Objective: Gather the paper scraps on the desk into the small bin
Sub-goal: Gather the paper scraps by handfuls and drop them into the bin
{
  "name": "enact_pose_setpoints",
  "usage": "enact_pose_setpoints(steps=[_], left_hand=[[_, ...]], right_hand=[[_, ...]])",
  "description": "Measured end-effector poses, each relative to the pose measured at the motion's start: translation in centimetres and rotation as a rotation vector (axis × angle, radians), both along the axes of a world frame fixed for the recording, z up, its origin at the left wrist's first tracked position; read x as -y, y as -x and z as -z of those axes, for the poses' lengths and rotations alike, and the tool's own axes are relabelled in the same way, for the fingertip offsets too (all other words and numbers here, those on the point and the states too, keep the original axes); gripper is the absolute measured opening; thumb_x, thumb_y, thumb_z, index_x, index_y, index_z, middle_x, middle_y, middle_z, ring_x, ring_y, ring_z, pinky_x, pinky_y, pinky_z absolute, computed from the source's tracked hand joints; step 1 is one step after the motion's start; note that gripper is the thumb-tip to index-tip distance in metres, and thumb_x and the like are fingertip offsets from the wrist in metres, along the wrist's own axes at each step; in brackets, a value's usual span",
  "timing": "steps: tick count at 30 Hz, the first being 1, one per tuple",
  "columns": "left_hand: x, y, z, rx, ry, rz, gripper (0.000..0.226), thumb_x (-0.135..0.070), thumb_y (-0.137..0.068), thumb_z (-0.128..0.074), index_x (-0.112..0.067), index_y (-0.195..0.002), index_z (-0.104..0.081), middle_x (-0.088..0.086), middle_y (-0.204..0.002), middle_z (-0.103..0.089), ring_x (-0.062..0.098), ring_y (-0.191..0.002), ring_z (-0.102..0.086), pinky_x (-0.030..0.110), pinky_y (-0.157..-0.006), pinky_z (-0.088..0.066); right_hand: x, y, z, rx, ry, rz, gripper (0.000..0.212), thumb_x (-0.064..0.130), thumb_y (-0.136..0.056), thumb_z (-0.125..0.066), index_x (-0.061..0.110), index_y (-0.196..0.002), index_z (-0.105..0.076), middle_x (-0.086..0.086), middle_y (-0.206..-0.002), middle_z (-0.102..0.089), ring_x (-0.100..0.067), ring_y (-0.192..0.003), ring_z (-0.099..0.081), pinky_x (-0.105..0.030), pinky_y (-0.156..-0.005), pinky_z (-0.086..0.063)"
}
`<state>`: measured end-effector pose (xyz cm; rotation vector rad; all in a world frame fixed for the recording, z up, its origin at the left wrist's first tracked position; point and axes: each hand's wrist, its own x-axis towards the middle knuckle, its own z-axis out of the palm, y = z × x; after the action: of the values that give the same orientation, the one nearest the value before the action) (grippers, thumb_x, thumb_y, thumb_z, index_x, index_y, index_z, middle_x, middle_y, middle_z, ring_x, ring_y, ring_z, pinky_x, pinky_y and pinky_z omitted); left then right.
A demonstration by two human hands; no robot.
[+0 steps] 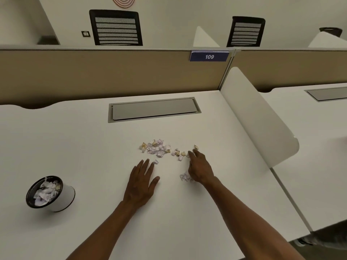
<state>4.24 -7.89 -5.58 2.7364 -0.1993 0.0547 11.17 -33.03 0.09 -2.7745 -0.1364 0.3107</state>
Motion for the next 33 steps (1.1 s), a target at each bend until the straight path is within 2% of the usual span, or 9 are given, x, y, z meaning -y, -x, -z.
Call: enact_pose_setpoints(steps=[4,7,10,14,19,22,26,30,33], left_hand=[[0.2,-2.4,-0.7,0.041,0.019,0.001,0.065,-0.056,-0.099,-0.031,-0.017,-0.151,-0.04,0.006,-0.161,-0.033,0.023,-0.151,-0.024,0.043,-0.122,-0.025],[0.7,-3.8,-1.0,0.053,0.045,0.005,0.063,-0.054,-0.099,-0.036,-0.016,-0.15,-0.041,0.006,-0.158,-0.038,0.024,-0.149,-0.03,0.038,-0.121,-0.027],[1.6,-3.9,-0.6,0.027,0.04,0.063,0.062,-0.051,-0.101,-0.041,-0.015,-0.152,-0.037,0.005,-0.159,-0.037,0.022,-0.15,-0.028,0.033,-0.122,-0.023],[3.3,-2.2,0.6,-0.016,0.024,0.13,0.065,-0.052,-0.102,-0.036,-0.017,-0.156,-0.029,0.002,-0.164,-0.023,0.021,-0.154,-0.015,0.038,-0.126,-0.015],[5.1,-0.2,1.3,-0.064,0.029,0.189,0.066,-0.058,-0.103,-0.023,-0.024,-0.159,-0.013,-0.005,-0.167,-0.006,0.011,-0.155,0.003,0.037,-0.127,-0.004],[5.6,0.5,1.3,-0.057,0.08,0.199,0.063,-0.057,-0.104,-0.024,-0.028,-0.158,-0.011,-0.005,-0.167,-0.009,0.004,-0.153,0.002,0.038,-0.127,-0.01],[5.1,-0.8,0.5,-0.003,0.195,0.097,0.061,-0.045,-0.105,-0.037,-0.022,-0.158,-0.019,-0.002,-0.166,-0.017,0.008,-0.154,-0.009,0.036,-0.125,-0.019],[4.8,-2.6,-0.1,-0.06,0.204,0.035,0.065,-0.05,-0.103,-0.037,-0.023,-0.159,-0.016,-0.004,-0.167,-0.011,0.008,-0.154,-0.004,0.03,-0.126,-0.011],[5.2,-2.5,0.5,-0.105,0.13,0.109,0.066,-0.052,-0.104,-0.03,-0.022,-0.159,-0.01,-0.004,-0.167,-0.004,0.011,-0.155,0.002,0.034,-0.127,-0.007]], right_hand=[[-0.1,0.7,1.0,0.015,0.102,-0.128,0.052,0.018,-0.087,-0.057,0.009,-0.137,-0.047,-0.01,-0.146,-0.043,-0.032,-0.13,-0.039,-0.041,-0.096,-0.049],[-0.6,2.2,1.9,0.035,0.066,-0.169,0.045,0.026,-0.09,-0.055,0.015,-0.133,-0.052,-0.005,-0.138,-0.05,-0.028,-0.126,-0.043,-0.038,-0.09,-0.05],[-1.2,1.7,1.5,0.121,-0.017,-0.1,0.039,0.022,-0.093,-0.048,0.019,-0.131,-0.056,-0.002,-0.129,-0.057,-0.024,-0.117,-0.053,-0.037,-0.085,-0.052],[-2.2,-0.8,1.0,0.186,-0.07,-0.1,0.05,0.01,-0.092,-0.044,0.018,-0.141,-0.049,-0.006,-0.145,-0.05,-0.025,-0.132,-0.045,-0.038,-0.098,-0.049],[-2.8,-2.6,2.0,0.077,0.007,-0.282,0.063,0.005,-0.092,-0.042,0.014,-0.154,-0.031,-0.009,-0.162,-0.027,-0.029,-0.149,-0.023,-0.04,-0.12,-0.028],[-2.6,-1.7,2.8,0.12,0.041,-0.331,0.059,0.007,-0.093,-0.041,0.011,-0.151,-0.036,-0.011,-0.159,-0.034,-0.03,-0.147,-0.028,-0.041,-0.119,-0.03],[-2.1,1.2,3.2,0.17,-0.032,-0.343,0.048,0.01,-0.093,-0.043,0.013,-0.14,-0.053,-0.009,-0.146,-0.052,-0.027,-0.136,-0.043,-0.038,-0.11,-0.04],[-0.8,2.8,2.3,0.219,-0.189,-0.235,0.04,0.009,-0.088,-0.052,0.013,-0.126,-0.065,-0.007,-0.131,-0.063,-0.026,-0.121,-0.057,-0.037,-0.1,-0.05],[0.8,2.6,1.8,0.227,-0.269,0.062,0.046,0.005,-0.083,-0.049,0.016,-0.124,-0.065,-0.003,-0.129,-0.063,-0.022,-0.122,-0.055,-0.034,-0.096,-0.05]])
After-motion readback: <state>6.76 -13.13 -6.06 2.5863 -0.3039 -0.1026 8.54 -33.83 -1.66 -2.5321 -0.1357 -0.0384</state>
